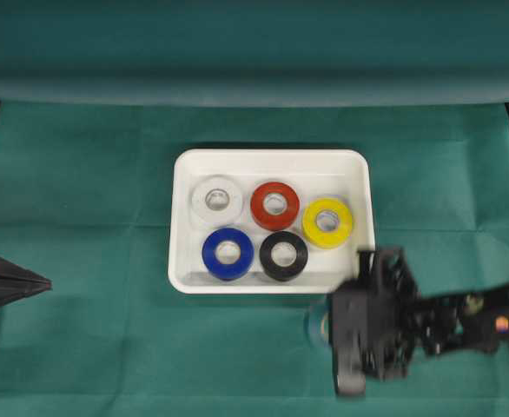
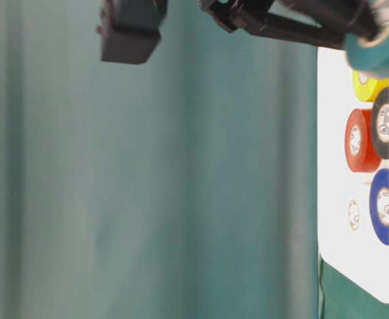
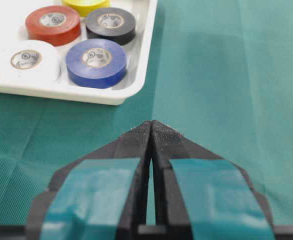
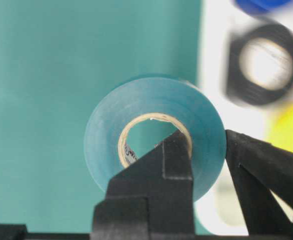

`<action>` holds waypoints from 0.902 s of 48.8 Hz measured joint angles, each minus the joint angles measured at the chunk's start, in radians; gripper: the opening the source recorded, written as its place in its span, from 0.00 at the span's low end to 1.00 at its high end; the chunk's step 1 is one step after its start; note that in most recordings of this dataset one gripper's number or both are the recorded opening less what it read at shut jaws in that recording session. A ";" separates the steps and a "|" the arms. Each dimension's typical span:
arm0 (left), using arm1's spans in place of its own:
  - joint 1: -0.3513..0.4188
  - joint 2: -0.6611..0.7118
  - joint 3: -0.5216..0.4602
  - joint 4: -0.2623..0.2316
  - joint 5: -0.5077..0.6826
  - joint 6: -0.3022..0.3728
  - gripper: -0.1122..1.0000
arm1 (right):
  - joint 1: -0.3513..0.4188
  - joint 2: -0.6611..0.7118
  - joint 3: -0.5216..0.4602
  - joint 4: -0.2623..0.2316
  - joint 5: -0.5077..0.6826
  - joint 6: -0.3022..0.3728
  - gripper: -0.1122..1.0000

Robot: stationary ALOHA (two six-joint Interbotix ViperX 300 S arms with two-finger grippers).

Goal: Put the tape into the white case with the right arm.
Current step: 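Carry the teal roll into the tray's front-right corner and release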

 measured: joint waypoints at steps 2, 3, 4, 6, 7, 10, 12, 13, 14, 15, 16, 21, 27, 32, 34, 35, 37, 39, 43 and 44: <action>0.002 0.000 0.000 0.000 0.000 0.000 0.10 | -0.026 -0.009 0.014 -0.005 -0.008 0.000 0.10; 0.000 0.002 0.000 0.000 0.000 0.000 0.10 | -0.040 -0.014 0.018 -0.008 -0.011 -0.002 0.10; 0.000 0.000 0.000 0.000 0.000 0.000 0.10 | -0.054 -0.018 0.025 -0.011 -0.015 -0.002 0.10; 0.000 0.000 0.000 0.002 0.000 -0.002 0.10 | -0.084 -0.023 0.035 -0.020 -0.029 -0.002 0.10; 0.002 0.000 0.000 0.000 0.000 0.000 0.10 | -0.098 -0.028 0.038 -0.025 -0.035 -0.002 0.10; 0.002 0.000 0.000 0.000 0.000 0.000 0.10 | -0.133 -0.032 0.049 -0.038 -0.052 -0.005 0.10; 0.002 0.000 0.000 0.000 0.000 -0.002 0.10 | -0.152 -0.035 0.057 -0.048 -0.067 -0.011 0.10; 0.002 0.000 0.000 0.000 0.000 0.000 0.10 | -0.161 -0.037 0.058 -0.051 -0.074 -0.011 0.10; 0.002 0.002 0.000 0.000 0.000 0.000 0.10 | -0.166 -0.035 0.060 -0.055 -0.081 -0.012 0.10; 0.002 0.000 0.000 0.000 0.000 0.000 0.10 | -0.173 -0.035 0.061 -0.058 -0.087 -0.015 0.10; 0.002 0.000 0.000 0.002 0.000 0.000 0.10 | -0.181 -0.037 0.064 -0.060 -0.094 -0.017 0.10; 0.002 0.000 0.000 0.000 0.000 0.000 0.10 | -0.227 -0.037 0.071 -0.066 -0.127 -0.028 0.10; 0.002 0.002 0.000 0.002 0.000 0.000 0.10 | -0.247 -0.035 0.080 -0.067 -0.166 -0.043 0.10; 0.000 0.002 0.000 0.000 0.000 0.000 0.10 | -0.242 -0.035 0.089 -0.067 -0.192 -0.046 0.10; 0.002 0.000 0.000 0.000 0.000 0.000 0.10 | -0.244 -0.035 0.092 -0.067 -0.196 -0.046 0.10; 0.002 0.000 0.000 0.000 0.000 0.000 0.10 | -0.245 -0.037 0.092 -0.067 -0.199 -0.046 0.10; 0.002 0.000 0.000 0.000 0.000 0.000 0.10 | -0.245 -0.037 0.095 -0.067 -0.199 -0.046 0.10; 0.002 0.000 0.000 0.002 0.000 0.000 0.10 | -0.249 -0.035 0.097 -0.067 -0.201 -0.046 0.10; 0.000 0.000 0.000 0.000 0.000 0.000 0.10 | -0.252 -0.035 0.097 -0.066 -0.201 -0.041 0.10; 0.002 0.000 0.000 0.002 0.000 0.000 0.10 | -0.253 -0.035 0.098 -0.067 -0.202 -0.041 0.10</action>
